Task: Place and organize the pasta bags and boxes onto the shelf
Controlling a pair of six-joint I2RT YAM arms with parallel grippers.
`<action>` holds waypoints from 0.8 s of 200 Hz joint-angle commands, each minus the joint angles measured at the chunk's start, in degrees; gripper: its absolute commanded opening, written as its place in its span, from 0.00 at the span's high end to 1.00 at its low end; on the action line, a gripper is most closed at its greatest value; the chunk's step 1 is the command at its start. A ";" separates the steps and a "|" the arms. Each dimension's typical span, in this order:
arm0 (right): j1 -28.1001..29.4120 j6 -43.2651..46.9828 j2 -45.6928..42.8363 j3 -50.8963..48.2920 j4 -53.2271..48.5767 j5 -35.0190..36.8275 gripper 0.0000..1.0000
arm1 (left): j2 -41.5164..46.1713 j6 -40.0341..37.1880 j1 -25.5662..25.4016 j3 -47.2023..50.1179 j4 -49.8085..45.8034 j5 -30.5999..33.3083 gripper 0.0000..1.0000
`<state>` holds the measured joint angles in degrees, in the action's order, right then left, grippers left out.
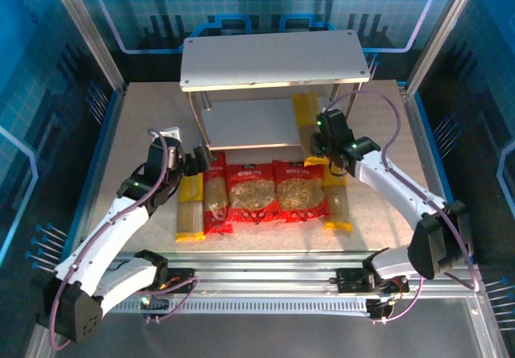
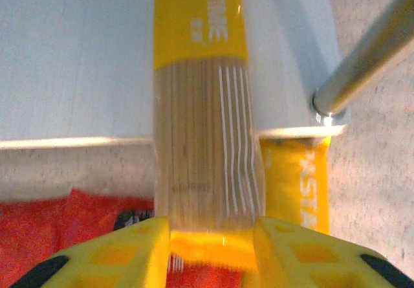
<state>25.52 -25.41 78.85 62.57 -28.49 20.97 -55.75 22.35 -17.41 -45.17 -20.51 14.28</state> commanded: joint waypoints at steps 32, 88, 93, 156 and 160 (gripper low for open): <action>3.10 -7.13 -1.50 -5.88 -11.63 -4.54 0.59 | -0.13 -0.73 0.36 -0.25 0.33 0.01 0.07; 1.36 -10.80 -4.35 -10.10 -15.96 -1.53 0.27 | -0.50 -1.15 0.36 -0.29 0.39 -0.33 0.06; 1.10 -10.76 -4.67 -10.36 -16.25 -1.52 0.28 | -0.44 -1.11 0.36 -0.23 0.37 -0.31 0.06; -3.46 -10.54 -4.68 -14.77 -17.61 -5.23 0.22 | -1.35 -0.90 0.36 0.76 1.01 -1.16 0.05; -3.77 -10.54 -4.04 -14.98 -17.34 -5.68 0.21 | -1.42 -0.82 0.36 0.87 1.07 -1.25 0.05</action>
<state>23.42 -34.98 73.52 49.84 -44.21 17.82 -56.42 22.35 -17.39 -45.17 -20.34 14.06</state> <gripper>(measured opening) 0.769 0.946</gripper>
